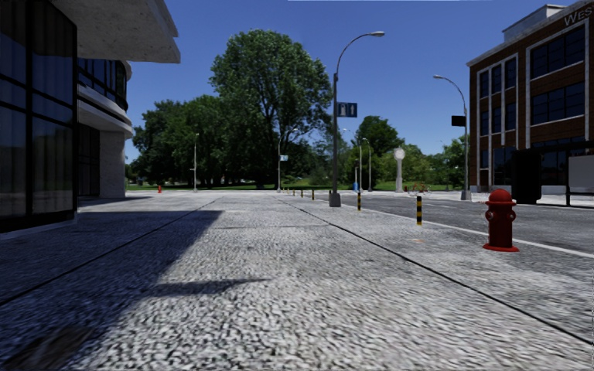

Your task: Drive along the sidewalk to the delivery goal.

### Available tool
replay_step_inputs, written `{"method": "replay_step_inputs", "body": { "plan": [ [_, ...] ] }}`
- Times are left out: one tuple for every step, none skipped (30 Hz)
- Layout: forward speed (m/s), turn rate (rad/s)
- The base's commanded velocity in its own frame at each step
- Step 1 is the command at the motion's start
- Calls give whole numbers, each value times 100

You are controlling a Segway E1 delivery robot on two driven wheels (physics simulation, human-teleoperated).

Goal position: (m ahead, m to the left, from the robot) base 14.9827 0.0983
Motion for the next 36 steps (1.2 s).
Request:
{"method": "replay_step_inputs", "body": {
  "plan": [
    [200, 0],
    [200, 0],
    [200, 0],
    [200, 0],
    [200, 0],
    [200, 0],
    [200, 0],
    [200, 0],
    [200, 0],
    [200, 0],
    [200, 0],
    [200, 0],
    [200, 0],
    [200, 0],
    [200, 0],
    [200, 0],
    [200, 0],
    [200, 0],
    [200, 0],
    [200, 0],
    [200, 0],
    [200, 0],
    [200, 0],
    [200, 0],
    [200, 0],
    [200, 0],
    [200, 0],
    [200, 0],
    [200, 0],
    [200, 0],
    [200, 0],
    [200, 0],
    [200, 0],
    [200, 0],
    [200, 0],
    [200, 0]
  ]
}}
